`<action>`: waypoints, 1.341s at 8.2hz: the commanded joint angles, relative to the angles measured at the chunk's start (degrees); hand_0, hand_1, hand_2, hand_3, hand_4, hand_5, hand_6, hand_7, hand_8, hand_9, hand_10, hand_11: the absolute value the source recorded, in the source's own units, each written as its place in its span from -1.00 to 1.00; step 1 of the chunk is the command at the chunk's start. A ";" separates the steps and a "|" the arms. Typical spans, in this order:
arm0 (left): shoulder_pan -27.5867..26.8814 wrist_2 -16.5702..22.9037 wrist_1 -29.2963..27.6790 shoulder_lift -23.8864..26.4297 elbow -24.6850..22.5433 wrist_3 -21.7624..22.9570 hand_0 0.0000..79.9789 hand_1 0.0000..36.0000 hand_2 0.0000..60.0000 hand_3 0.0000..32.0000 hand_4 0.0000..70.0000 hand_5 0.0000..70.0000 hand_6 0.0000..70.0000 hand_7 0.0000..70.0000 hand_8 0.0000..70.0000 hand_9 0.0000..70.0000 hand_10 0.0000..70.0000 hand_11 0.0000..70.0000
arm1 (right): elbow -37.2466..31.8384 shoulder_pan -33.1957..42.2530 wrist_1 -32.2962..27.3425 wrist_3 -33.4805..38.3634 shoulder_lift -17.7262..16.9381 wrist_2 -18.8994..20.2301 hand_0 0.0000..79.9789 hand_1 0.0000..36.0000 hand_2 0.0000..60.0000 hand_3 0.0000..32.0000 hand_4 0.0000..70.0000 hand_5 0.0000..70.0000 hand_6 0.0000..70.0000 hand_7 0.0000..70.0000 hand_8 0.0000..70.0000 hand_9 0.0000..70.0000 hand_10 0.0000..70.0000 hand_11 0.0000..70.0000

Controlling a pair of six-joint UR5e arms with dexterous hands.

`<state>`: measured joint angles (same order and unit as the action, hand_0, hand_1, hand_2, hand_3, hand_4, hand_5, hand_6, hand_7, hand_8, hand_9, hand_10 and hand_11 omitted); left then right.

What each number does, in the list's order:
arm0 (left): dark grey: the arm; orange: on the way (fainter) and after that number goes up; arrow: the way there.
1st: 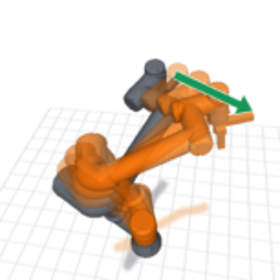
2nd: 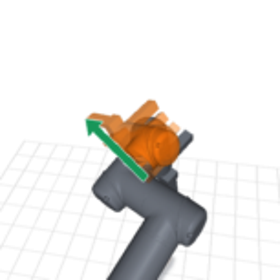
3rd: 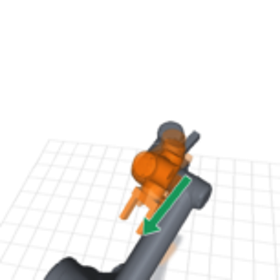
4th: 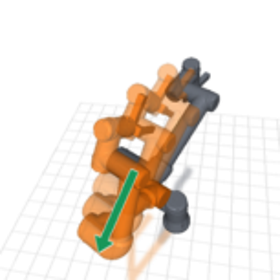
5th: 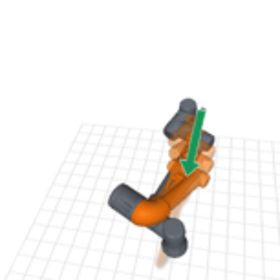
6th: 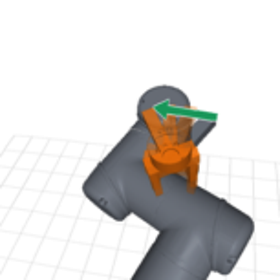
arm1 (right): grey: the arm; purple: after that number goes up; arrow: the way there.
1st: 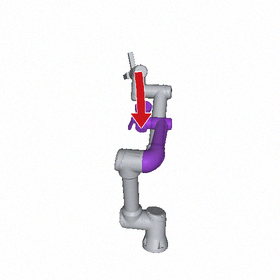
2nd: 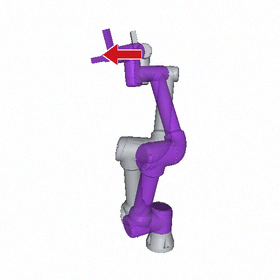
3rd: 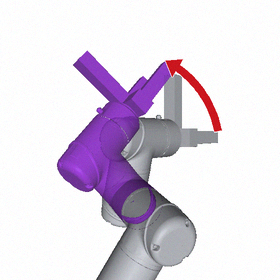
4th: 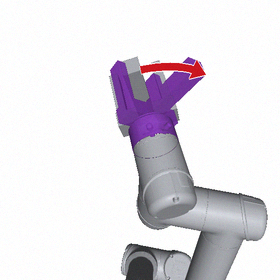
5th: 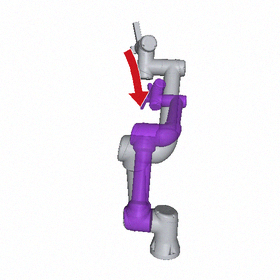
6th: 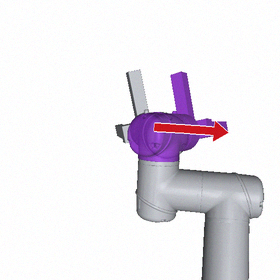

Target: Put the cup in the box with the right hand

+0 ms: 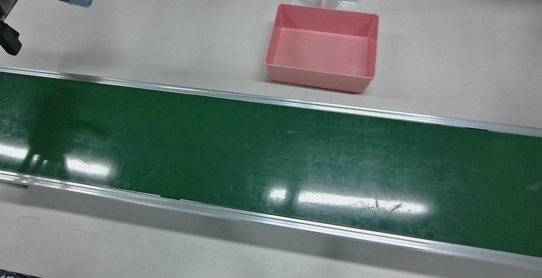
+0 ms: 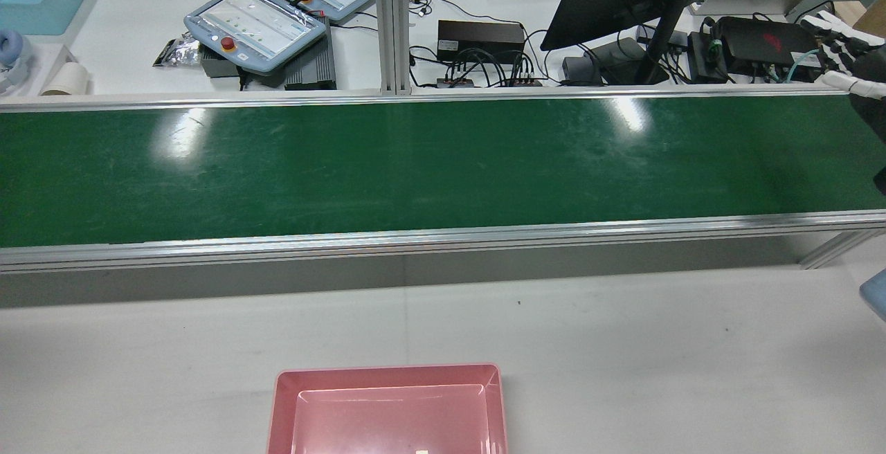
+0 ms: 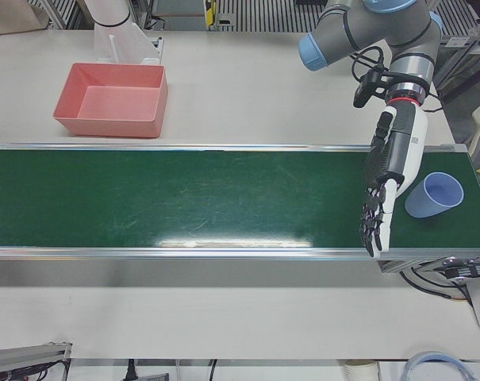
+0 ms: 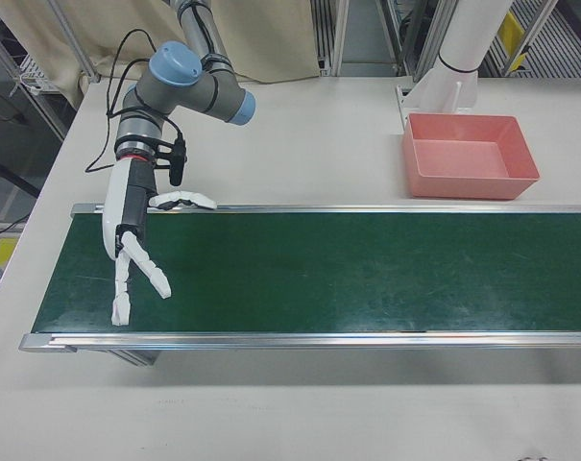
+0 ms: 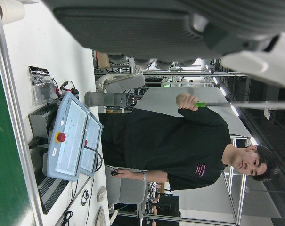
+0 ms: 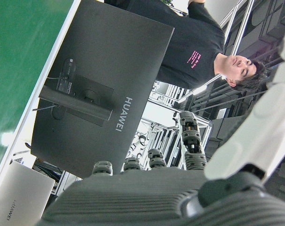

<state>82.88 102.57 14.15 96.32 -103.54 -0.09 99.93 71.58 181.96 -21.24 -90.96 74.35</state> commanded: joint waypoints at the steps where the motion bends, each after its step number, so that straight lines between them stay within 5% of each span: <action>1: 0.00 0.00 0.00 0.01 -0.08 0.00 -1.00 -1.00 -1.00 -1.00 -1.00 -1.00 -1.00 -1.00 -1.00 -1.00 -1.00 -1.00 | 0.00 -0.04 0.06 -0.03 -0.01 0.00 0.00 -0.59 -0.58 -0.54 -0.85 -0.92 -0.94 -0.69 -0.97 -0.86 -0.96 -0.91; 2: 0.00 0.00 0.00 0.01 -0.08 0.00 -1.00 -1.00 -1.00 -1.00 -1.00 -1.00 -1.00 -1.00 -1.00 -1.00 -1.00 -1.00 | -0.09 -0.04 0.06 -0.03 -0.01 0.00 -0.08 -0.49 -0.34 -0.51 -0.89 -0.92 -0.94 -0.69 -0.97 -0.86 -0.96 -0.91; 5: 0.00 0.00 0.00 0.01 -0.08 0.00 -1.00 -1.00 -1.00 -1.00 -1.00 -1.00 -1.00 -1.00 -1.00 -1.00 -1.00 -1.00 | -0.09 -0.21 0.06 -0.03 0.17 0.00 0.15 -0.43 -0.72 -0.41 -0.92 -0.89 -0.95 -0.74 -0.98 -0.89 -0.97 -0.90; 6: 0.00 0.00 0.00 0.01 -0.08 0.00 -1.00 -1.00 -1.00 -1.00 -1.00 -1.00 -1.00 -1.00 -1.00 -1.00 -1.00 -1.00 | 0.00 -0.21 0.06 -0.03 0.17 0.09 0.12 -0.13 -0.17 -0.40 -0.97 -0.87 -0.95 -0.76 -0.99 -0.91 -0.97 -0.90; 7: 0.00 0.00 0.00 0.01 -0.08 0.00 -1.00 -1.00 -1.00 -1.00 -1.00 -1.00 -1.00 -1.00 -1.00 -1.00 -1.00 -1.00 | 0.00 -0.04 0.15 -0.03 0.26 0.09 0.20 -0.24 -0.64 -0.41 -0.96 -0.86 -0.95 -0.78 -1.00 -0.93 -0.96 -0.89; 8: 0.00 0.00 0.00 0.01 -0.08 0.00 -1.00 -1.00 -1.00 -1.00 -1.00 -1.00 -1.00 -1.00 -1.00 -1.00 -1.00 -1.00 | 0.00 -0.04 0.15 -0.12 0.26 0.09 0.23 -0.23 -0.74 -0.41 -0.96 -0.85 -0.95 -0.78 -1.00 -0.94 -0.96 -0.88; 11: 0.00 0.00 0.00 0.01 -0.08 0.00 -1.00 -1.00 -1.00 -1.00 -1.00 -1.00 -1.00 -1.00 -1.00 -1.00 -1.00 -1.00 | 0.00 -0.48 0.24 -0.21 0.34 0.18 0.31 0.13 -0.51 -0.40 -1.00 -0.81 -0.94 -0.78 -1.00 -0.95 -0.96 -0.86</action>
<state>82.88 102.57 14.15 96.31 -103.62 -0.09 99.93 71.32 182.14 -21.38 -90.71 74.47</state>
